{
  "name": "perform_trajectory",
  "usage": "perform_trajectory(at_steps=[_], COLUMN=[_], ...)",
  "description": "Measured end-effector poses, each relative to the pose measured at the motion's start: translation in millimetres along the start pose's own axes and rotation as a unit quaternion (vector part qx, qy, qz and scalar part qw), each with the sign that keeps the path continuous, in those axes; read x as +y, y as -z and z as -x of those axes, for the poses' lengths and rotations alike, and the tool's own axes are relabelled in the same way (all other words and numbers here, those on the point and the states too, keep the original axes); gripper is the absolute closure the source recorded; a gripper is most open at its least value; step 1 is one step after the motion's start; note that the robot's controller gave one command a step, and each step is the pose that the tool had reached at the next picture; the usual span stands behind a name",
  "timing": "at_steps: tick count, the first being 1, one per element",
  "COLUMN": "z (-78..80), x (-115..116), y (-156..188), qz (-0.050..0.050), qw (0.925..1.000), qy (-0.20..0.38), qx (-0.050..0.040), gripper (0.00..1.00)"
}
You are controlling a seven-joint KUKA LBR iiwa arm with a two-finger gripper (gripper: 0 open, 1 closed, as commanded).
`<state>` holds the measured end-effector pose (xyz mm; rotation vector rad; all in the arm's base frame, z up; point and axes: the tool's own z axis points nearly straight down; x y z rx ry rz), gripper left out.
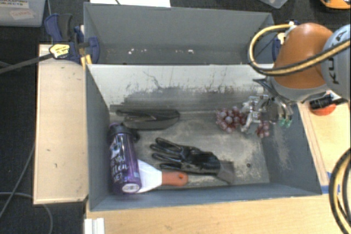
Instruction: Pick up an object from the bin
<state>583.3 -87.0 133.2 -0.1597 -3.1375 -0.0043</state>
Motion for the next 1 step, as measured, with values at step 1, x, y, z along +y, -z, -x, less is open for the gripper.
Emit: perform_trajectory(at_steps=[1], z=[0.6], x=[0.0], y=[23.0], qz=[0.000], qw=[1.0000], qy=[0.000], qx=[-0.0011], gripper=[1.00])
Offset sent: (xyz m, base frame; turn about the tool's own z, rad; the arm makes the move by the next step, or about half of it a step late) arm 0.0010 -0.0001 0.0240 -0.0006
